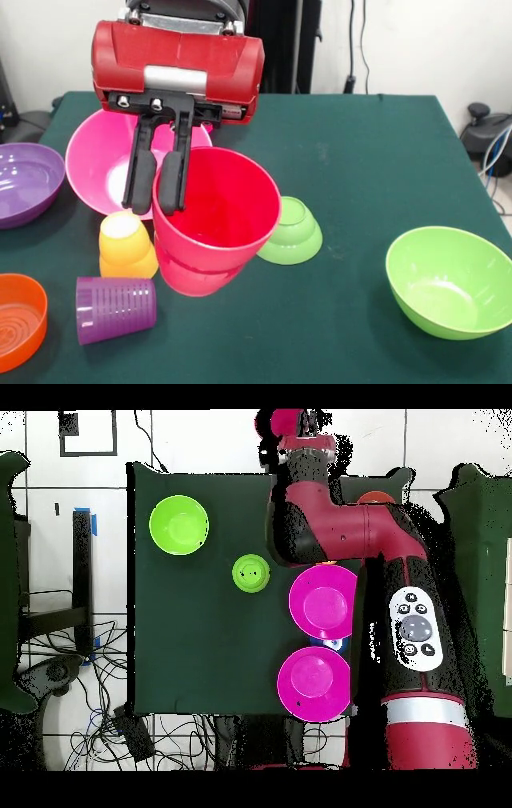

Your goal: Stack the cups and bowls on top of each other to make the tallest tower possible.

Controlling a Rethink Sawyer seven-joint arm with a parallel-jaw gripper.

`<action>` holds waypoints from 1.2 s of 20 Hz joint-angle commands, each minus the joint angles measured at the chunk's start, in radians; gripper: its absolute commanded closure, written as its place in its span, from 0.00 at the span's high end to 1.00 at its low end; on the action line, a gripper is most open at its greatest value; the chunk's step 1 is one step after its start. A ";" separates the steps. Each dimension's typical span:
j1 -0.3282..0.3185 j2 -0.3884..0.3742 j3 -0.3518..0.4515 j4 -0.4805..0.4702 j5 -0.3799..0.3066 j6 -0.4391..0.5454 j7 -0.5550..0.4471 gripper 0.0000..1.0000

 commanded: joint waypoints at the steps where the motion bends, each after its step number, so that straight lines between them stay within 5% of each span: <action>1: -0.001 0.034 -0.008 0.109 -0.036 -0.035 0.112 0.00; 9: -0.001 0.027 -0.011 0.124 -0.017 -0.110 0.135 0.00; 15: -0.065 0.010 0.100 0.128 -0.047 0.068 0.088 0.00; 24: 0.041 0.041 -0.089 0.137 0.093 -0.279 0.121 0.00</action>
